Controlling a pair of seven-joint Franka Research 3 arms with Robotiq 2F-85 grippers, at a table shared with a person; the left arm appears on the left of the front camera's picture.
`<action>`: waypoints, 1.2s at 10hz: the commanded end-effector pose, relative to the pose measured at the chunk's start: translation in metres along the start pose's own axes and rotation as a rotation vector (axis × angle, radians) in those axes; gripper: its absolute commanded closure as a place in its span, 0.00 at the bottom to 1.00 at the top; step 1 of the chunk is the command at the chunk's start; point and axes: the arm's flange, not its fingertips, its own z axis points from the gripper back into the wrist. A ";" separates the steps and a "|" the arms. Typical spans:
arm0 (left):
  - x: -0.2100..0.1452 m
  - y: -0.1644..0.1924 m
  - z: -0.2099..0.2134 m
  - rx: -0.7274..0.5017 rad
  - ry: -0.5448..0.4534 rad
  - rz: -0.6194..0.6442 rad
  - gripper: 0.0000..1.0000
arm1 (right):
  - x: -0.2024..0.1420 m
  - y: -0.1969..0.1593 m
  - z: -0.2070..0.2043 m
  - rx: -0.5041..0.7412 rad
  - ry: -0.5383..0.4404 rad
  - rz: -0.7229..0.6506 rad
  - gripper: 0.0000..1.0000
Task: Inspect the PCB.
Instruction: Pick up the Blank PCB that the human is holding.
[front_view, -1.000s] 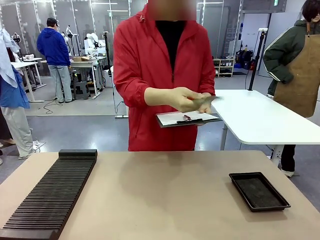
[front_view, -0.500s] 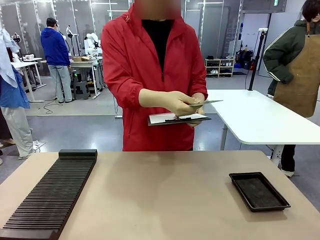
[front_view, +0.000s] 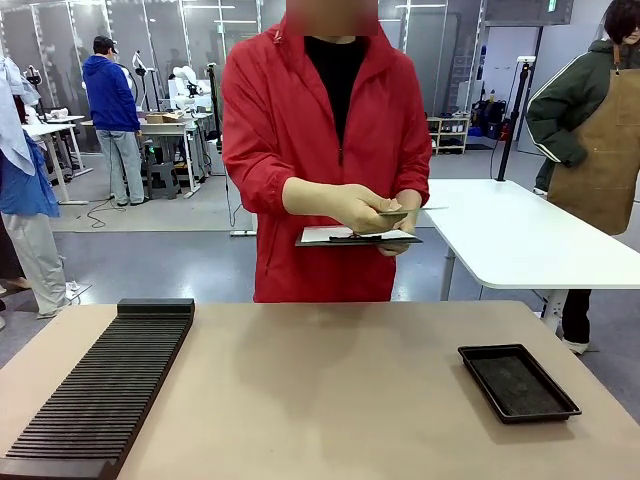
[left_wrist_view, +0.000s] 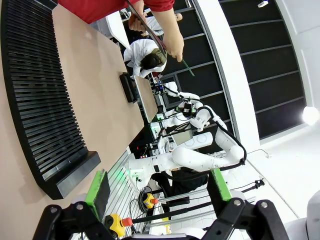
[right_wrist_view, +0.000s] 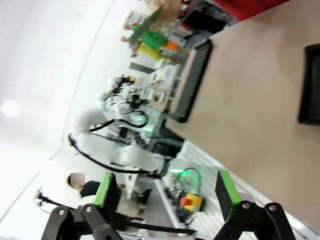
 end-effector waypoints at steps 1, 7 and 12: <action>0.000 -0.004 0.002 0.014 0.018 -0.008 0.00 | 0.029 0.031 -0.012 0.057 0.025 -0.141 0.00; 0.000 -0.004 0.002 0.014 0.018 -0.008 0.00 | 0.104 0.066 -0.133 0.122 0.083 -0.445 0.00; 0.000 -0.004 0.002 0.014 0.018 -0.008 0.00 | 0.134 0.061 -0.217 0.059 0.119 -0.520 0.00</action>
